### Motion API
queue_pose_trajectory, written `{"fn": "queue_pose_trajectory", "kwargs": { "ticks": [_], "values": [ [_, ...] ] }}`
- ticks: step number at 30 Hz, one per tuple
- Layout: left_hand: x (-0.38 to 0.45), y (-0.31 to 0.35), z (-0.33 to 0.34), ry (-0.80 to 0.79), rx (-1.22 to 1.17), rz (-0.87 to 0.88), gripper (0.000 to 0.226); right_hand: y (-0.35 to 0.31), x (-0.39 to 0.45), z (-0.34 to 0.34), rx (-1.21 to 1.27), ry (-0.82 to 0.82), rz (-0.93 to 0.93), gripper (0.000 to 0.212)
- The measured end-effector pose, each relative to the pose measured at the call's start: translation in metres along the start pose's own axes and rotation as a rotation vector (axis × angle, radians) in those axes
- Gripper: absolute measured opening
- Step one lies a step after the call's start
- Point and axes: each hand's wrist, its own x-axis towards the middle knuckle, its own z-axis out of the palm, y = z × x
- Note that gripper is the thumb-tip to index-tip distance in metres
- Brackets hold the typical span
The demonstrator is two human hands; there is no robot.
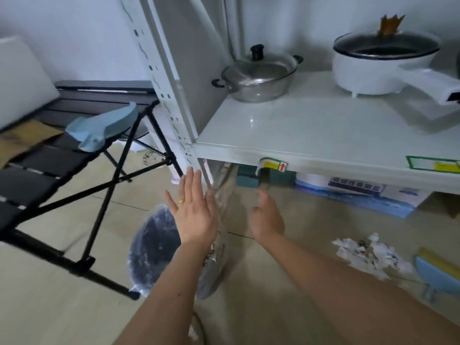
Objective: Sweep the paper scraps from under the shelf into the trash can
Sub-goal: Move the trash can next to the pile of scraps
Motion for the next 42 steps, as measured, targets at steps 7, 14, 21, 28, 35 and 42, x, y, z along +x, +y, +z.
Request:
{"fn": "queue_pose_trajectory", "kwargs": {
  "ticks": [7,14,21,28,35,42],
  "values": [
    [-0.028,-0.079,-0.027,-0.149,0.098,-0.301,0.050,-0.031,-0.029,0.054,-0.104,-0.122,-0.111,0.049],
    [-0.052,-0.127,-0.027,-0.266,-0.013,-0.786,0.049,-0.024,-0.035,0.084,-0.214,-0.255,-0.093,0.056],
    [-0.054,-0.132,-0.014,-0.293,-0.268,-0.972,0.047,-0.007,-0.034,0.097,-0.148,-0.367,0.066,0.069],
    [-0.058,-0.095,-0.001,-0.351,-0.262,-0.902,0.050,0.006,-0.024,0.073,-0.089,-0.260,0.146,0.079],
    [-0.058,-0.038,0.030,-0.423,-0.259,-0.779,0.058,0.042,-0.007,0.022,-0.037,-0.189,0.176,0.078],
    [-0.063,0.023,0.057,-0.490,-0.169,-0.716,0.061,0.079,0.005,-0.035,0.005,-0.189,0.218,0.067]
  ]
}}
